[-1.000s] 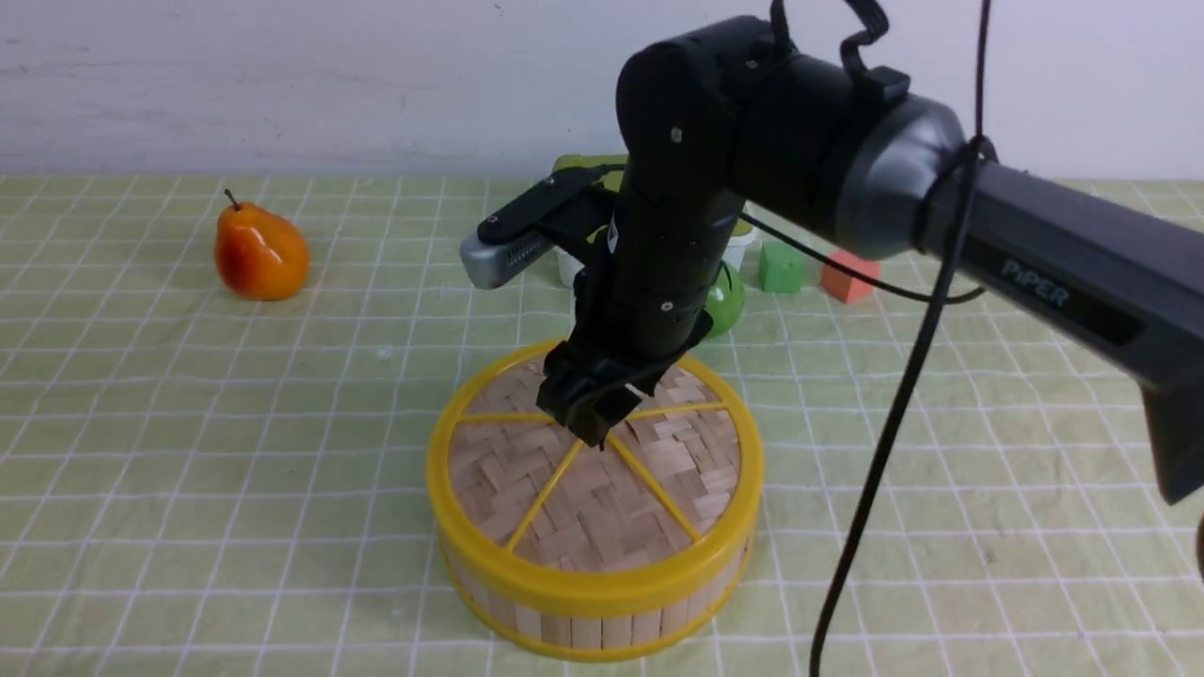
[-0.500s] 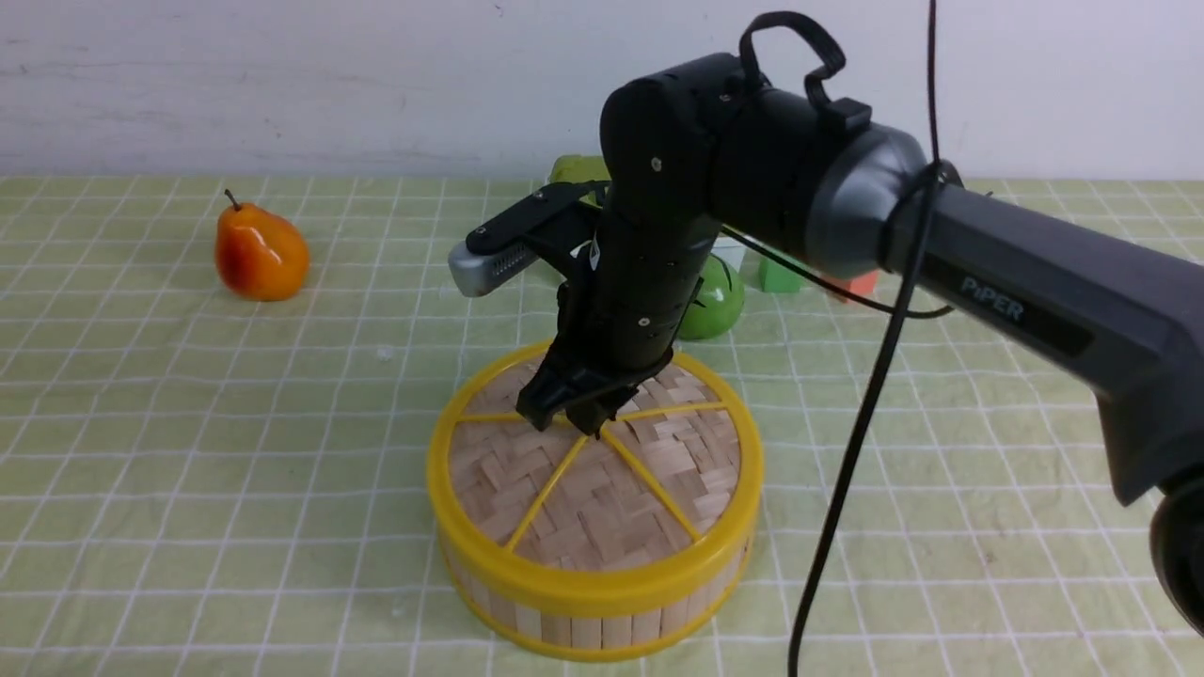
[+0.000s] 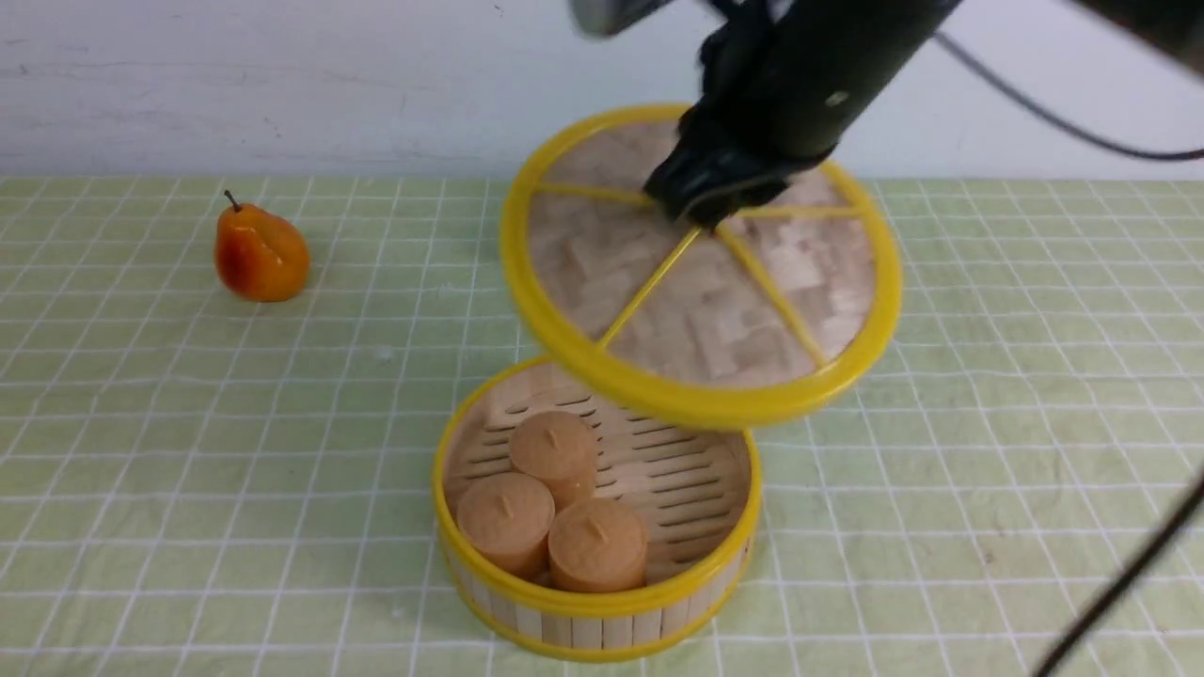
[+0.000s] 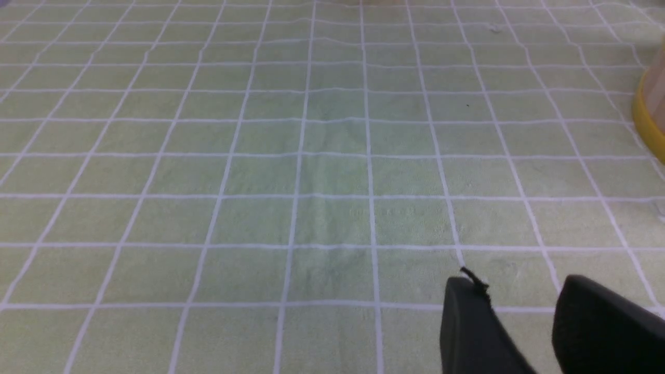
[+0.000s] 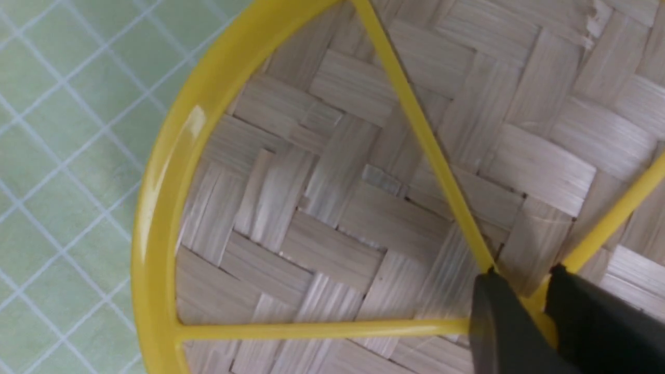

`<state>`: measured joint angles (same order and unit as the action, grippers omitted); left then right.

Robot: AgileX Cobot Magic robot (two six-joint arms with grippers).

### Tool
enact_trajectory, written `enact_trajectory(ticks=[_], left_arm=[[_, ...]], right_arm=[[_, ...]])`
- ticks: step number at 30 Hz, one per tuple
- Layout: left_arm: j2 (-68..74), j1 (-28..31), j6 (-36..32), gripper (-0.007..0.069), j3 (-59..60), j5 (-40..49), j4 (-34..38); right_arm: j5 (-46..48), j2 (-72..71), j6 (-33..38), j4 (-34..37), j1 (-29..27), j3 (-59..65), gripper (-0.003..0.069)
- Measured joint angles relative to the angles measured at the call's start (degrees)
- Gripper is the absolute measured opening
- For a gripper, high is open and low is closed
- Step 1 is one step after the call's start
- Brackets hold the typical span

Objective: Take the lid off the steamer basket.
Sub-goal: Use the right arm to place the steamer lid on the table

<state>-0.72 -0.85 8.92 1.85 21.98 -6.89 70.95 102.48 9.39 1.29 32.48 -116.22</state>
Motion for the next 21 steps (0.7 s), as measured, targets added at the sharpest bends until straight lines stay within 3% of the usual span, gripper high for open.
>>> enact_trajectory(ticks=[5, 10, 16, 21], left_arm=[[0.0, 0.0, 0.0, 0.0239, 0.0, 0.0, 0.0], [0.0, 0.0, 0.0, 0.0239, 0.0, 0.0, 0.0], [0.0, 0.0, 0.0, 0.0239, 0.0, 0.0, 0.0], [0.0, 0.0, 0.0, 0.0239, 0.0, 0.0, 0.0]], right_arm=[[-0.3, -11.7, -1.5, -1.3, -11.8, 12.5, 0.0076], [-10.1, -15.5, -4.4, -0.8, -20.9, 30.6, 0.0076], [-23.7, -11.1, -4.9, 1.0, -23.9, 45.4, 0.0076], [-32.5, -5.0, -6.0, 1.7, -23.9, 48.5, 0.0085]])
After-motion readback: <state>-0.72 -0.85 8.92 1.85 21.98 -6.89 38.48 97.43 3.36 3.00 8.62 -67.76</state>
